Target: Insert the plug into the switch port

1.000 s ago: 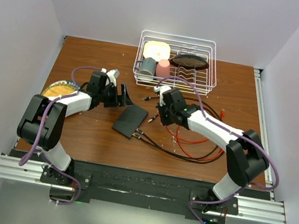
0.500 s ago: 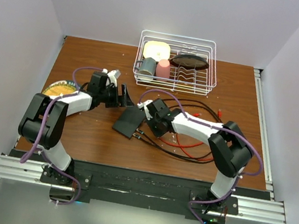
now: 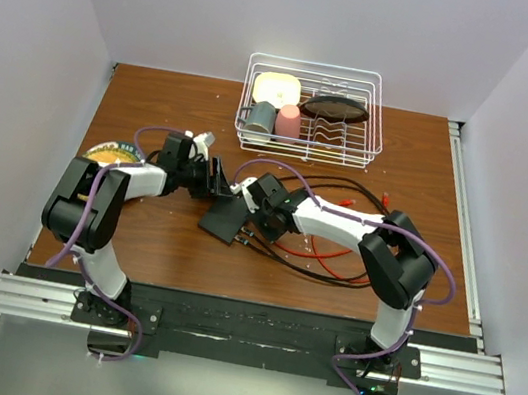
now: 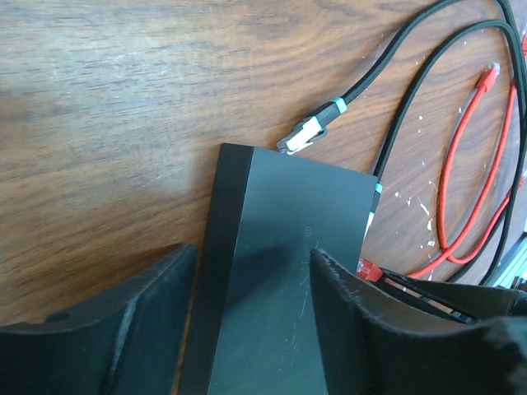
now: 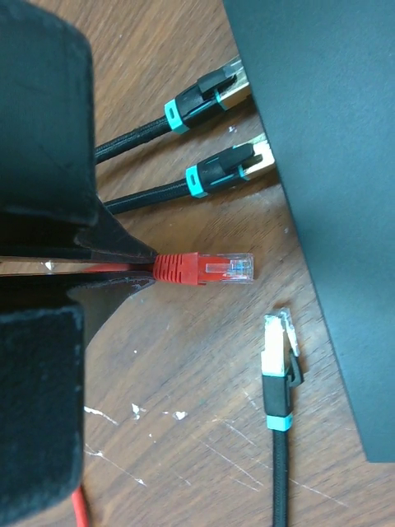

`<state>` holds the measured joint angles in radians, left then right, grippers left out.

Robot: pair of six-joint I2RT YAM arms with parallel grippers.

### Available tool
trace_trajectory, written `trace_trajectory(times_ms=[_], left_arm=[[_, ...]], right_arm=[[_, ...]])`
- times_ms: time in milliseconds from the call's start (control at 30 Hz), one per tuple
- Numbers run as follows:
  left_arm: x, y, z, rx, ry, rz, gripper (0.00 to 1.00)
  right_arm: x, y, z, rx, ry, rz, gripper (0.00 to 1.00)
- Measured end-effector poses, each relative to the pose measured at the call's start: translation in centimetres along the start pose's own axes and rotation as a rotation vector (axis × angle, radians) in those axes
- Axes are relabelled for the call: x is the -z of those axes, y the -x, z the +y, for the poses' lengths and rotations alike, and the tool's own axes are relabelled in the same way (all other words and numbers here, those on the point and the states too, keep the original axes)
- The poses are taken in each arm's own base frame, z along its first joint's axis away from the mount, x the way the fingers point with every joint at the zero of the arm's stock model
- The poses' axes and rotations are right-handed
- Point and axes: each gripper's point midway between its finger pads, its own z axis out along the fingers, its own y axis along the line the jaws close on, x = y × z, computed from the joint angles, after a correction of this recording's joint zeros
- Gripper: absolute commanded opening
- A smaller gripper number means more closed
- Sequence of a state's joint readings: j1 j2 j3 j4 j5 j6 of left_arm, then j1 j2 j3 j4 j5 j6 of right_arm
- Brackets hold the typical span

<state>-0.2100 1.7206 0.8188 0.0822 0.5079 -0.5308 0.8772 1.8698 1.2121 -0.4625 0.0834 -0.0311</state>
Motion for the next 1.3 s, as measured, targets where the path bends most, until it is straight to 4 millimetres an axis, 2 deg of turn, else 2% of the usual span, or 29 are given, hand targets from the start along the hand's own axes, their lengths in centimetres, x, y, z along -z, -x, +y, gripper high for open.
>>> trace_trajectory(times_ms=[300, 567, 767, 1300], left_arm=[[-0.2, -0.3, 0.0, -0.003, -0.014, 0.002, 0.54], [-0.2, -0.4, 0.0, -0.003, -0.017, 0.003, 0.53], [-0.2, -0.4, 0.0, -0.004, -0.017, 0.003, 0.53], [-0.2, -0.3, 0.0, -0.005, -0.019, 0.001, 0.53]], right_arm=[[0.0, 0.7, 0.2, 0.021, 0.0, -0.011, 0.0], [0.2, 2.3, 0.2, 0.019, 0.0, -0.041, 0.0], [-0.7, 1.9, 0.6, 0.029, 0.003, -0.018, 0.0], [-0.5, 1.7, 1.4, 0.046, 0.011, -0.011, 0.0]])
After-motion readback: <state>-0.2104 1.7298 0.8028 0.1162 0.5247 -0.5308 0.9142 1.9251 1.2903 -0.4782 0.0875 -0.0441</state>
